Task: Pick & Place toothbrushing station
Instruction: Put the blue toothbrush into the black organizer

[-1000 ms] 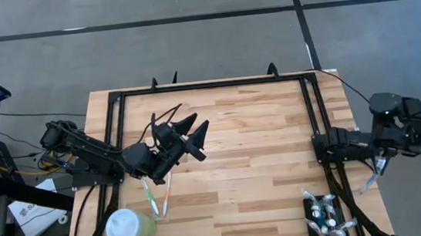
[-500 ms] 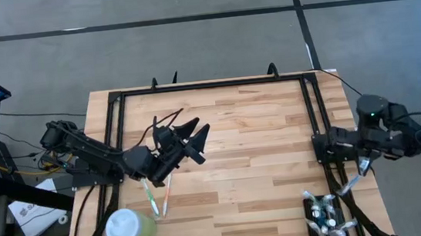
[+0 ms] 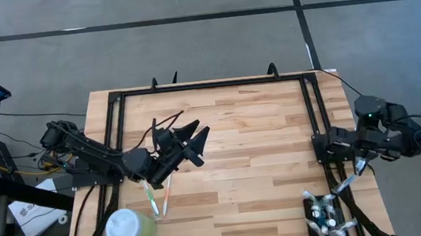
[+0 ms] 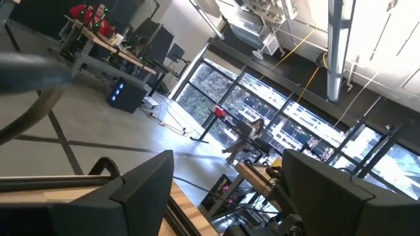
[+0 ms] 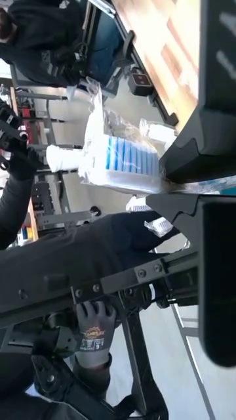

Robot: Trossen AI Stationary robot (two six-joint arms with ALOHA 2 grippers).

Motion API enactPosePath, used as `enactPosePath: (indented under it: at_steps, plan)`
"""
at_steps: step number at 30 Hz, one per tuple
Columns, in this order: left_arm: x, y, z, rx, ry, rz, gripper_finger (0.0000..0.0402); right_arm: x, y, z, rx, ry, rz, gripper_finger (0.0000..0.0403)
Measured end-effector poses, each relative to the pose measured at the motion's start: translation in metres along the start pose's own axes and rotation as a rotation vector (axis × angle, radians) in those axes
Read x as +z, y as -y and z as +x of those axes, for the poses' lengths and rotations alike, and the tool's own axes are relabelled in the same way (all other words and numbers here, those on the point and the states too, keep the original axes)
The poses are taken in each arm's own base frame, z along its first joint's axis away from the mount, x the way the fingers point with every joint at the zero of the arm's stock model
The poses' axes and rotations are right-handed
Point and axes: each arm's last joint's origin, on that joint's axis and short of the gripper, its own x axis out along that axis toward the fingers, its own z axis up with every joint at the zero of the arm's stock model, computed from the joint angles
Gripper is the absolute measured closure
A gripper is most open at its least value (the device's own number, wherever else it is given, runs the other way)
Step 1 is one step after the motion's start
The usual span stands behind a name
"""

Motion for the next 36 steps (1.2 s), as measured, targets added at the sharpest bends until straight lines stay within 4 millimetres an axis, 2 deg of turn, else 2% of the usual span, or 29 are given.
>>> enactPosePath:
  at_steps: [11, 19, 24, 32, 34, 36]
  plan:
    - [0.0, 0.0, 0.0, 0.0, 0.0, -0.024, 0.0124, -0.003, 0.002, 0.0, -0.01, -0.018, 0.021, 0.0396]
    - [0.0, 0.0, 0.0, -0.001, 0.0, -0.027, 0.0124, -0.008, 0.001, -0.002, 0.217, -0.046, 0.053, 0.0395]
    - [0.0, 0.0, 0.0, -0.001, 0.0, -0.026, 0.0124, -0.007, 0.0, -0.003, 0.302, -0.059, 0.082, 0.0395]
    - [0.0, 0.0, 0.0, -0.001, 0.0, -0.027, 0.0124, 0.008, 0.005, -0.001, 0.517, -0.031, 0.062, 0.0398]
    - [0.0, 0.0, 0.0, -0.001, 0.0, -0.029, 0.0124, 0.012, 0.009, 0.002, 0.519, -0.03, 0.057, 0.0397]
    - [0.0, 0.0, 0.0, -0.002, 0.0, -0.03, 0.0124, 0.018, 0.014, 0.006, 0.446, -0.023, 0.034, 0.0396]
